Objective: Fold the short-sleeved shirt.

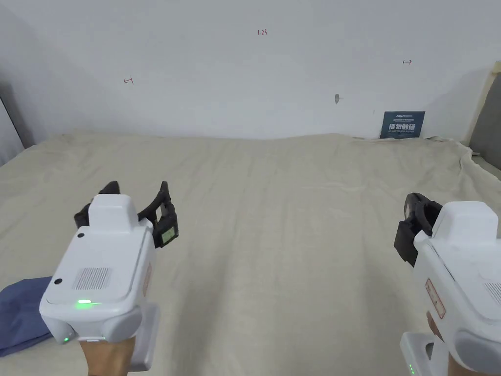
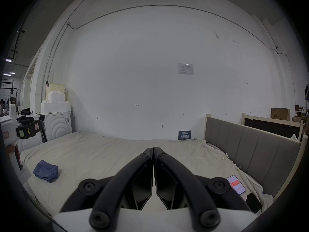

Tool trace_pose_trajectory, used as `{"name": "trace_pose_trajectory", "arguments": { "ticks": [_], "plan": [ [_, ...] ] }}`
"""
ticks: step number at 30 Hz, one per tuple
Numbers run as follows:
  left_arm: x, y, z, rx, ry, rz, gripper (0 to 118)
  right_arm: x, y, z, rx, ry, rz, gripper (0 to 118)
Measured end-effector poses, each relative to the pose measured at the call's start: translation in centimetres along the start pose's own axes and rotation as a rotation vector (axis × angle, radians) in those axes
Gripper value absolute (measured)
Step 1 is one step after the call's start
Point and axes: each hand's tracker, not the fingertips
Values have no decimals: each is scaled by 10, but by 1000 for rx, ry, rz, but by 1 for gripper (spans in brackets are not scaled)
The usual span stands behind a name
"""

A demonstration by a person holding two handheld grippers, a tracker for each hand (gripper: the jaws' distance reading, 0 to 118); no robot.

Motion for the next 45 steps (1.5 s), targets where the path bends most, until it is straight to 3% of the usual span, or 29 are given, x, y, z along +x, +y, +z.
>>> {"name": "trace_pose_trajectory", "arguments": {
  "ticks": [4,7,32,33,34,40,45],
  "plan": [
    [16,-5,7,-12,-49,-20,15,-4,-4,-2,5,-15,9,0],
    [20,-6,9,-27,-102,23,0,-5,-5,-4,4,-20,7,0],
    [31,-13,8,-35,-109,17,0,-12,-5,-13,5,-32,7,0],
    [31,-13,8,-35,-111,18,0,43,-18,12,4,-32,6,0],
    [31,-12,8,-34,-110,19,0,69,-25,24,4,-31,5,0],
    [31,-12,8,-32,-109,20,0,82,-36,23,4,-32,7,0],
    [30,-13,8,-35,-110,18,0,70,-21,33,3,-29,5,0]
  ]
}}
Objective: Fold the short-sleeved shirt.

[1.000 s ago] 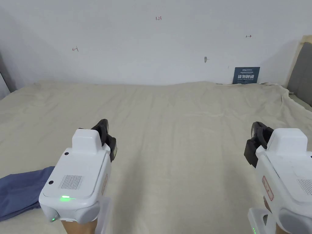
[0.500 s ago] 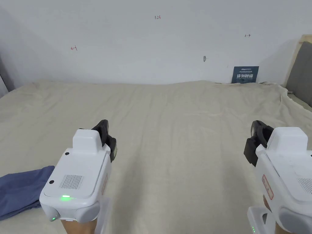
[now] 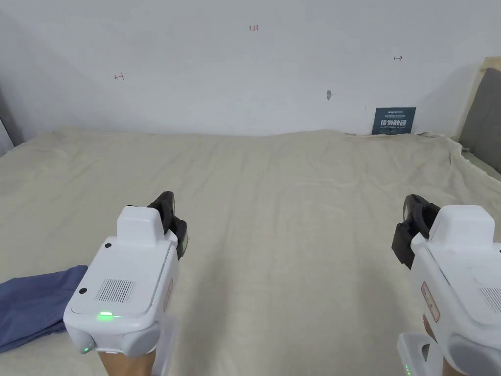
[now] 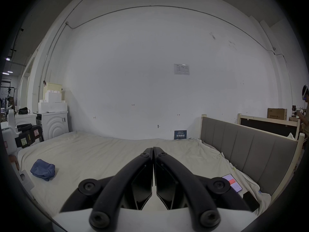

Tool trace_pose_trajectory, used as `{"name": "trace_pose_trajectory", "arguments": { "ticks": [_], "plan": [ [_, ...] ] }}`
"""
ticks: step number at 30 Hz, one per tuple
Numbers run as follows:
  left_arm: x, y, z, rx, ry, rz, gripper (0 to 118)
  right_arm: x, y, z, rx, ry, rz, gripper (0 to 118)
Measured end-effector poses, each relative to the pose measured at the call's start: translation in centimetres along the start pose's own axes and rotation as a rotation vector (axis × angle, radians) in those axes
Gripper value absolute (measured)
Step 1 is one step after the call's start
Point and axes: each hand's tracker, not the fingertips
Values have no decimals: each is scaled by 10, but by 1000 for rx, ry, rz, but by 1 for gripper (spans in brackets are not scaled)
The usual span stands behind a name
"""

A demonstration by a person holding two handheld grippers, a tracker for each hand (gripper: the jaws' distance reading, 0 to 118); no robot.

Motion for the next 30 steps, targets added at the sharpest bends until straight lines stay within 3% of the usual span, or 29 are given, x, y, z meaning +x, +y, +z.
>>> {"name": "trace_pose_trajectory", "arguments": {
  "ticks": [3,30],
  "plan": [
    [-1,0,1,-1,1,2,0,-13,6,7,1,2,4,0],
    [-6,-1,3,-2,19,27,0,0,0,-1,-1,8,6,0]
  ]
}}
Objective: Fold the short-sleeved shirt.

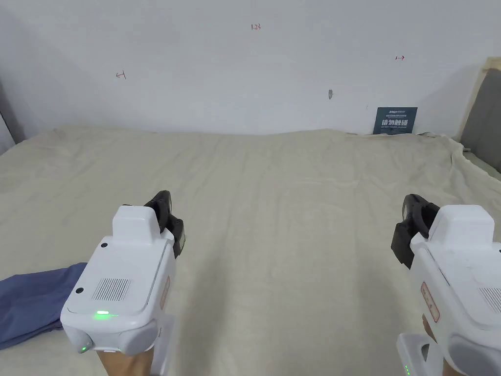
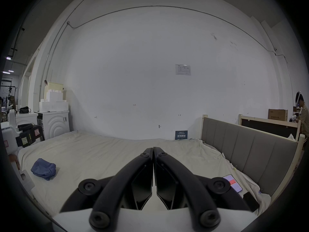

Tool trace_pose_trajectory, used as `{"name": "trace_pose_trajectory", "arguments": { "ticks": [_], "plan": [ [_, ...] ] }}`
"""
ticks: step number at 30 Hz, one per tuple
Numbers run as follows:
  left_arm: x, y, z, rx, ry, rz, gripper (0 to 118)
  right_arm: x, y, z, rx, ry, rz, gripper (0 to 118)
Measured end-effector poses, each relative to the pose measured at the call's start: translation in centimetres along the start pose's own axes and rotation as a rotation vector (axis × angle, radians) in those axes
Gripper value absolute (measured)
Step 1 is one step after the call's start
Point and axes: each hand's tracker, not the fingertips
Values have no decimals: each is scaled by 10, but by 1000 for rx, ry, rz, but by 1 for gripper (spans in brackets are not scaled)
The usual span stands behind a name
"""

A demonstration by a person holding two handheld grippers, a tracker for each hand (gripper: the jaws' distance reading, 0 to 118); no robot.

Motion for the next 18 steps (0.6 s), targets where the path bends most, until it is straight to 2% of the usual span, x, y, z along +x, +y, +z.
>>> {"name": "trace_pose_trajectory", "arguments": {
  "ticks": [2,3,4,5,7,8,12,16,18],
  "plan": [
    [-1,-2,0,4,13,10,11,1,-1,1,3,-8,-3,5],
    [-2,-2,-1,3,15,15,23,2,-1,1,4,-12,-4,18],
    [-3,-2,-2,-4,18,18,47,3,-1,1,3,-7,-9,45],
    [-4,-3,-3,-10,21,22,66,4,-2,0,1,-5,-13,67],
    [-6,-4,-3,-12,26,36,90,3,-2,2,9,-5,-20,90],
    [-7,-4,-3,-13,30,44,97,3,-2,3,13,-11,-18,93],
    [-12,-4,-3,-12,28,80,114,6,-5,1,14,-14,-16,95],
    [-11,-3,-2,-3,32,74,117,10,-7,-2,15,-13,-22,116],
    [-11,-3,-2,0,27,69,118,9,-7,0,27,-15,-23,117]
  ]
}}
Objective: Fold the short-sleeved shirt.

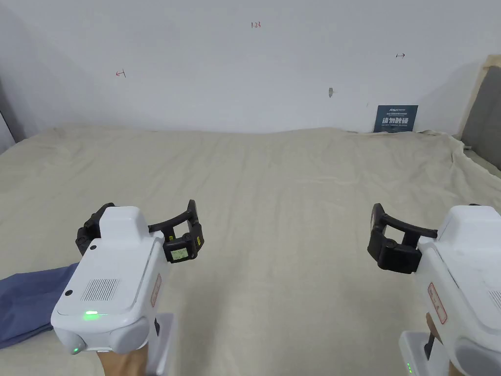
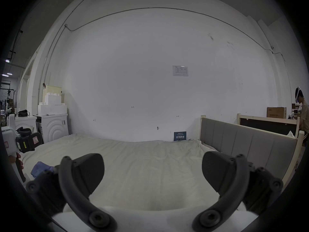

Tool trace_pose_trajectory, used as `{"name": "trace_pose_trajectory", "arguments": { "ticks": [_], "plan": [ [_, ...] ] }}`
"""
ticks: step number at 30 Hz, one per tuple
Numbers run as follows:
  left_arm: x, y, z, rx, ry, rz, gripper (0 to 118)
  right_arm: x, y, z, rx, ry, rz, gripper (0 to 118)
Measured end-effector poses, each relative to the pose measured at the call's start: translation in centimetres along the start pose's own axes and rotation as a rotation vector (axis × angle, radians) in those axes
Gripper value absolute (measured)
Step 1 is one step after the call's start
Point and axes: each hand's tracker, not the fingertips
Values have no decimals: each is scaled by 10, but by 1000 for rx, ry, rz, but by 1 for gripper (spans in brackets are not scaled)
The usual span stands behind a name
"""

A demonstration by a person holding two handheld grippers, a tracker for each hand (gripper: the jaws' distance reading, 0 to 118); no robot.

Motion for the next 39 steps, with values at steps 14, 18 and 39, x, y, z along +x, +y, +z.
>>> {"name": "trace_pose_trajectory", "arguments": {
  "ticks": [14,18,39],
  "plan": [
    [3,2,4,32,2,-19,118,-2,2,1,9,-9,-11,118],
    [2,3,5,35,2,-14,118,-3,3,2,10,-8,-7,118],
    [1,2,3,32,0,-16,118,-6,6,1,13,-7,-4,118]
  ]
}}
